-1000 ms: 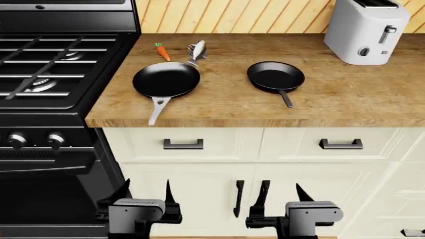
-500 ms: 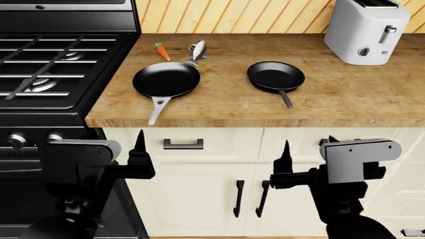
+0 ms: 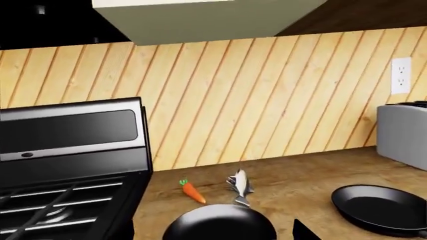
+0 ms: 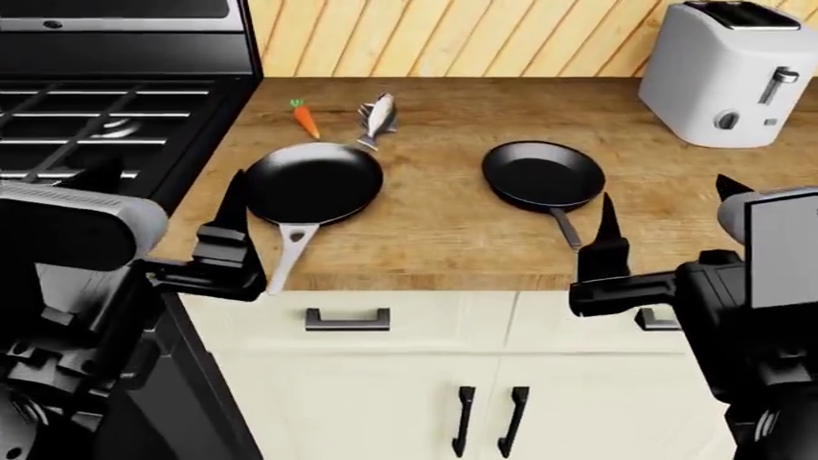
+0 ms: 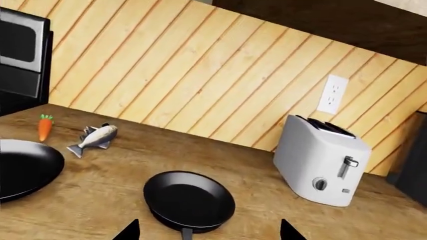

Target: Place both pans onto different burners. Then place the carrot and the fish on different pans.

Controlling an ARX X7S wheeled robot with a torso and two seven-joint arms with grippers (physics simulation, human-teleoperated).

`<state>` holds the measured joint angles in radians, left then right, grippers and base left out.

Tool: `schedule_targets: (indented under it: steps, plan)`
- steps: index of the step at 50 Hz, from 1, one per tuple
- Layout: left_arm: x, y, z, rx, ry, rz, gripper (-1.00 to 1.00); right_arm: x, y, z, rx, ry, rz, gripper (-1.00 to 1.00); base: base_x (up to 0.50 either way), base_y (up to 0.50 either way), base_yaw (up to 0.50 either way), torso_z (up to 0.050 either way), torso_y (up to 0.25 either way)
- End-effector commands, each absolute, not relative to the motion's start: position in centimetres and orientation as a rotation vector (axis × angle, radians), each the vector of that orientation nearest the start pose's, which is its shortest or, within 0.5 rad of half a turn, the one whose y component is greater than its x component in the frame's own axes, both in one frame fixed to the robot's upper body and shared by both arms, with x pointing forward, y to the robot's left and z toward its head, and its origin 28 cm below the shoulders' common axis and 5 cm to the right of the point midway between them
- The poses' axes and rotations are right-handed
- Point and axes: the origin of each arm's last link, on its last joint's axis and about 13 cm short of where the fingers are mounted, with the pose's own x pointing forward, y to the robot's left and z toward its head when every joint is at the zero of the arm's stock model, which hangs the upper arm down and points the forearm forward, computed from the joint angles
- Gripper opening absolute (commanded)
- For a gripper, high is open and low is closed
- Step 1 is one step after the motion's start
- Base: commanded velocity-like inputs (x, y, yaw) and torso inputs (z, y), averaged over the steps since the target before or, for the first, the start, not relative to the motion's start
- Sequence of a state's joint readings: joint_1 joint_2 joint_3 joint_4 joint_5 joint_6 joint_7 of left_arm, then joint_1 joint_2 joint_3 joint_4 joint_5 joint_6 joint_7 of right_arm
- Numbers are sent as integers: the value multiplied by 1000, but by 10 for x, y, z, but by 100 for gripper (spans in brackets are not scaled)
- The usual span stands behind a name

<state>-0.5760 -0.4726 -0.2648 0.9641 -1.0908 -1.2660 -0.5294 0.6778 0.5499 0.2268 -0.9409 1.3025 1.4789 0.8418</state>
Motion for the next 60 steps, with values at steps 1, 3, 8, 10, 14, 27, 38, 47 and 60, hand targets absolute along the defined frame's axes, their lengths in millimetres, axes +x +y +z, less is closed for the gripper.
schedule_targets:
  steps: [1, 3, 8, 10, 14, 27, 38, 47, 60]
  plan:
    - [179, 243, 249, 114, -253, -117, 100, 170, -138, 249, -278, -141, -23, 100, 500, 0, 0, 0, 0]
    - [178, 244, 250, 111, -255, -115, 100, 170, -138, 251, -274, -143, -20, 100, 500, 0, 0, 0, 0]
    - [178, 244, 252, 115, -263, -113, 100, 168, -137, 253, -272, -148, -15, 100, 500, 0, 0, 0, 0]
    - [178, 244, 252, 115, -263, -113, 100, 168, -137, 253, -274, -150, -13, 100, 500, 0, 0, 0, 0]
    - [178, 245, 252, 115, -264, -112, 100, 168, -137, 254, -274, -151, -14, 100, 500, 0, 0, 0, 0]
    - [176, 244, 253, 110, -266, -114, 100, 168, -137, 254, -273, -149, -13, 100, 500, 0, 0, 0, 1]
    - [174, 245, 251, 103, -266, -114, 100, 168, -136, 256, -296, -101, -25, 100, 246, 0, 0, 0, 1]
    - [174, 247, 247, 93, -256, -113, 100, 179, -126, 262, -288, 109, -1, 100, 0, 0, 0, 0, 0]
    - [177, 247, 243, 61, -247, -126, 100, 172, -121, 266, -293, 360, -40, 100, 0, 0, 0, 0, 0]
